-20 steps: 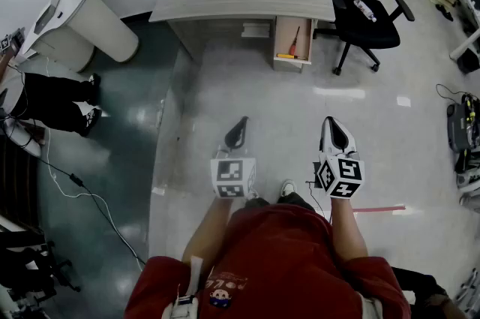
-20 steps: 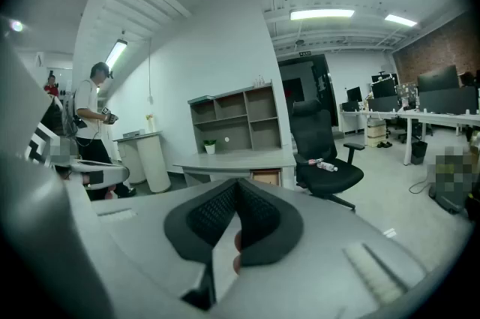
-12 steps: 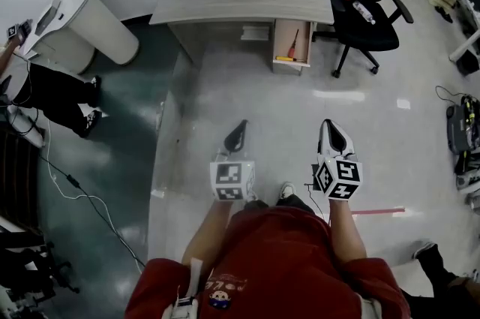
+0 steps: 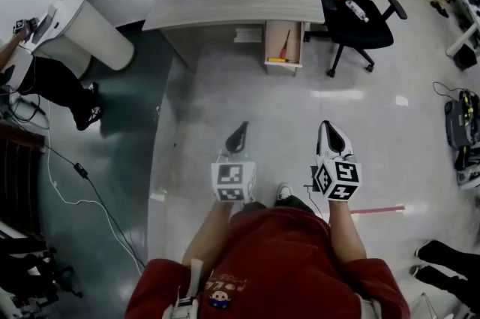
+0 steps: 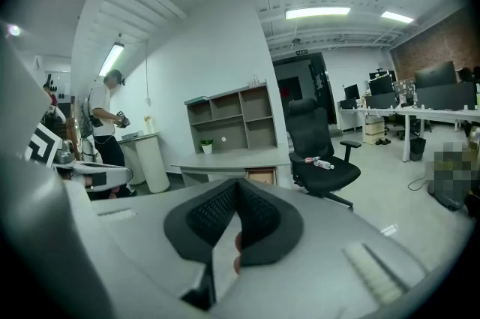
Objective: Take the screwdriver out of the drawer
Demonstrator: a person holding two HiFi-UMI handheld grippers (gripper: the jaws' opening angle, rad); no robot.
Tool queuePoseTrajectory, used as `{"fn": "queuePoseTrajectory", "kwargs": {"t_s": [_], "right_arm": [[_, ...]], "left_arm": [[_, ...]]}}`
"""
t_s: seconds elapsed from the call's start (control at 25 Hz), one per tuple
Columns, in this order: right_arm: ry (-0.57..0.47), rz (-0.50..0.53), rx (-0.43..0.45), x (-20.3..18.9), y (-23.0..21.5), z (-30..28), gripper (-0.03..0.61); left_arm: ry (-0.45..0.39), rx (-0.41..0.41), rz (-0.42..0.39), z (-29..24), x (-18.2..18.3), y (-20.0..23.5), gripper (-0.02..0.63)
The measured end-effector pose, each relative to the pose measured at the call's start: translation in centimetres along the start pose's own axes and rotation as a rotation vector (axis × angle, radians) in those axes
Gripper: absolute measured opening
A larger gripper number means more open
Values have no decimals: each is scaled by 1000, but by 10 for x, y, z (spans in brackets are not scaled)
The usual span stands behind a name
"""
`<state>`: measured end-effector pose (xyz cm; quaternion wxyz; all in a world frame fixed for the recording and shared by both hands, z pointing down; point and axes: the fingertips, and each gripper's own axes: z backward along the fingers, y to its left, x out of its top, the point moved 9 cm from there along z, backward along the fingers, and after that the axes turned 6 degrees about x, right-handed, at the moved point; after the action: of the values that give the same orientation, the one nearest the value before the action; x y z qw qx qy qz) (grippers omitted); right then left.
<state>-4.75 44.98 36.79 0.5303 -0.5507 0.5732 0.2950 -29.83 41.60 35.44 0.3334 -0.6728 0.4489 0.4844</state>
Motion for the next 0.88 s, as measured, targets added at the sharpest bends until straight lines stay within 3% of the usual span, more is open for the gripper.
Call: {"fn": "queuePoseTrajectory", "kwargs": {"t_s": [0.16, 0.2, 0.24, 0.44, 0.88], "right_arm": [[-2, -14, 4, -1, -16, 6, -2], [-2, -19, 4, -2, -21, 8, -2], [-3, -23, 4, -2, -26, 9, -2], [-13, -46, -8, -4, -54, 20, -2], [-59, -92, -42, -11, -97, 46, -2]], "left_arm": [[24, -4, 3, -9, -1, -18, 6], [33, -10, 6, -12, 0, -23, 90], [38, -14, 4, -14, 0, -28, 127], [56, -28, -22, -27, 0, -55, 241], [71, -53, -66, -47, -3, -105, 246]]}}
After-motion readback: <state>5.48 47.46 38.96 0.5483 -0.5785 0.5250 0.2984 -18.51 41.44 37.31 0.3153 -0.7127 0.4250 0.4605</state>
